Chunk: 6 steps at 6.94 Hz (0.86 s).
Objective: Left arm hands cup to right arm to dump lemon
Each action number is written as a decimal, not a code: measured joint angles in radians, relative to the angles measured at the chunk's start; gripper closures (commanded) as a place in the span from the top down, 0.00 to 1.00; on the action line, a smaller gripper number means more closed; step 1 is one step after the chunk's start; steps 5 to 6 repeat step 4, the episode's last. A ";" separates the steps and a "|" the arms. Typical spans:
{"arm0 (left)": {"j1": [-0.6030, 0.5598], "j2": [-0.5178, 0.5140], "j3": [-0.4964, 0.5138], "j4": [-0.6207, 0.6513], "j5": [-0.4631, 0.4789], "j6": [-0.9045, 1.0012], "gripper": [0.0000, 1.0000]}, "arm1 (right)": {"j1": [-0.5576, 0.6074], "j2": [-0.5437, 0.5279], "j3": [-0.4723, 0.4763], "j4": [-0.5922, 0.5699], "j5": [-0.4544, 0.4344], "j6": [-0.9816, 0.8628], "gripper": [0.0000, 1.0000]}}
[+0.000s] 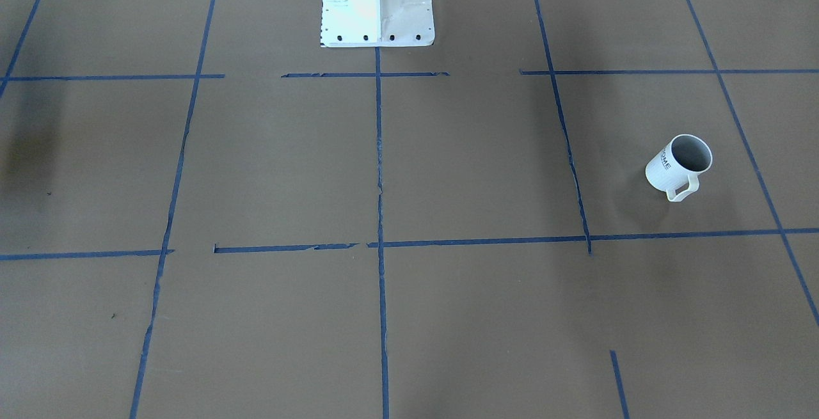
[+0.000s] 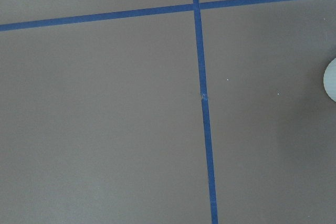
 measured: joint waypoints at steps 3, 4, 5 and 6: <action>0.001 0.003 -0.004 -0.003 -0.001 -0.001 1.00 | 0.000 -0.005 0.000 -0.001 0.002 0.004 1.00; 0.001 0.004 -0.006 -0.003 -0.001 -0.001 1.00 | 0.000 -0.008 0.001 0.000 0.002 0.004 1.00; 0.001 0.004 -0.006 -0.003 -0.001 -0.001 1.00 | 0.000 -0.008 0.001 0.000 0.002 0.004 1.00; 0.001 0.004 -0.006 -0.003 -0.001 -0.001 1.00 | 0.000 -0.008 0.001 0.000 0.002 0.004 1.00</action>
